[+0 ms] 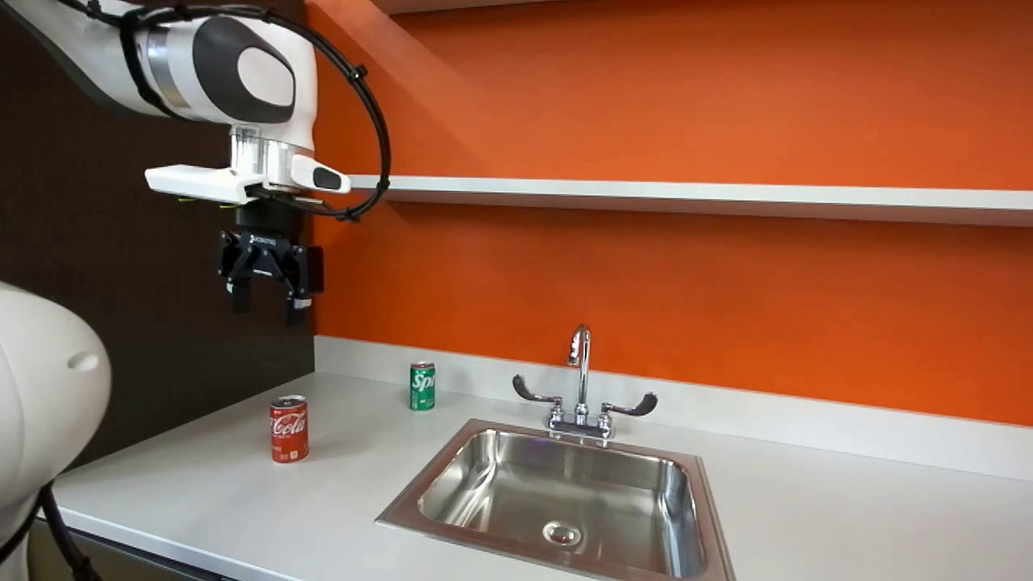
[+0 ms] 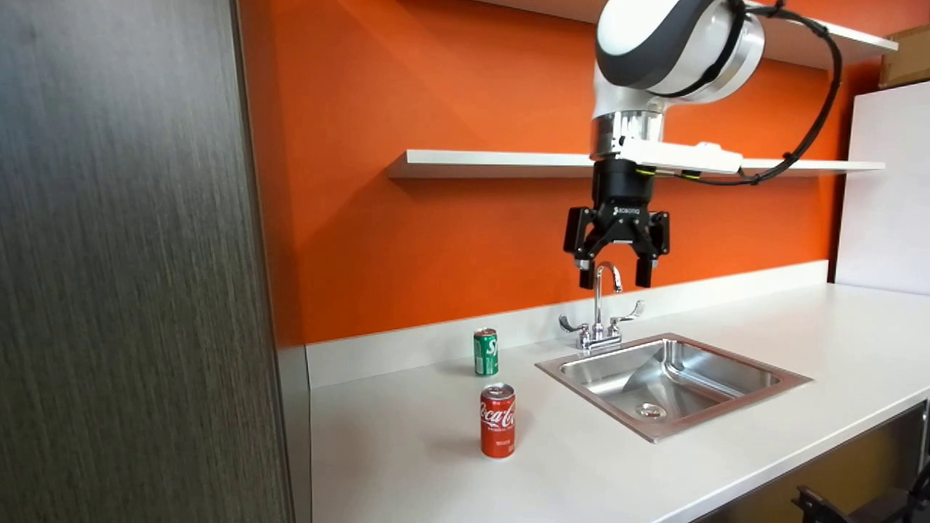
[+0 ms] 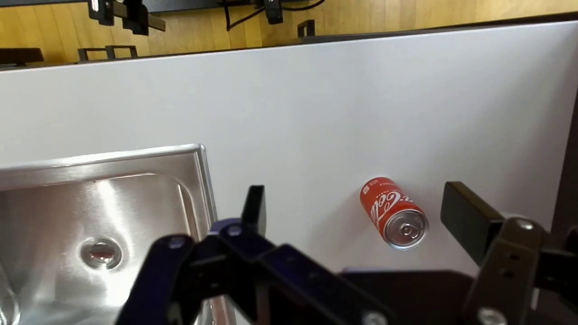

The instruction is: Put the red can in the sink

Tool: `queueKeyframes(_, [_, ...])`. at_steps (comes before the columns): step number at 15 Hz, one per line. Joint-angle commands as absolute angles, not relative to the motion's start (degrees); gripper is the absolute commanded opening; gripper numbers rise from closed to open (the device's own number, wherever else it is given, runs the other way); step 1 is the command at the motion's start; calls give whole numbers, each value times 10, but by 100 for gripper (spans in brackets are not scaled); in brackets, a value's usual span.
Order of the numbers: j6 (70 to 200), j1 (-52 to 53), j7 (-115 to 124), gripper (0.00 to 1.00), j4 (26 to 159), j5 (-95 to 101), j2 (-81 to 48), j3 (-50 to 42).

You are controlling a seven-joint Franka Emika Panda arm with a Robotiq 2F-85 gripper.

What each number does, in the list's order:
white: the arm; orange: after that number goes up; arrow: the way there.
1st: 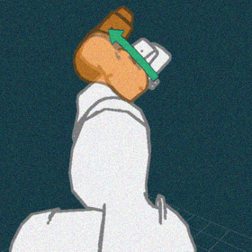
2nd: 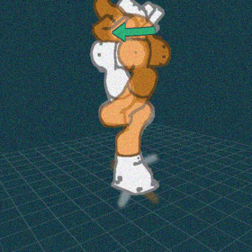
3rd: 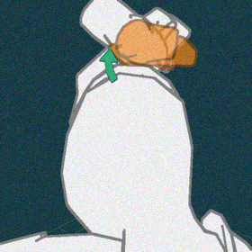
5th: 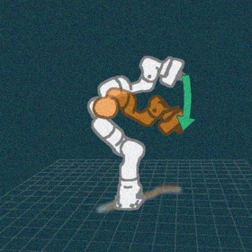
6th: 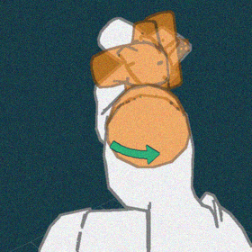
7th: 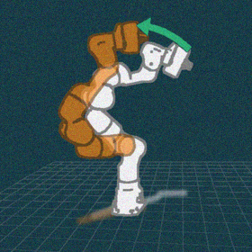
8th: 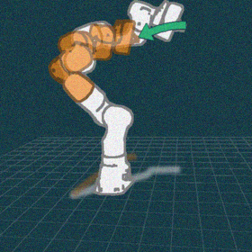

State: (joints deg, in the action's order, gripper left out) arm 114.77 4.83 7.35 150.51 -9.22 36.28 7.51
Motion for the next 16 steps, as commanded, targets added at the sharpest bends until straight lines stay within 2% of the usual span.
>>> queueKeyframes(1, [1183,49,142,100,1469,-74,294,122])
queueKeyframes(8, [1237,60,205,100,1416,-30,162,174])
queueKeyframes(16, [1279,89,205,100,1353,-4,27,166])
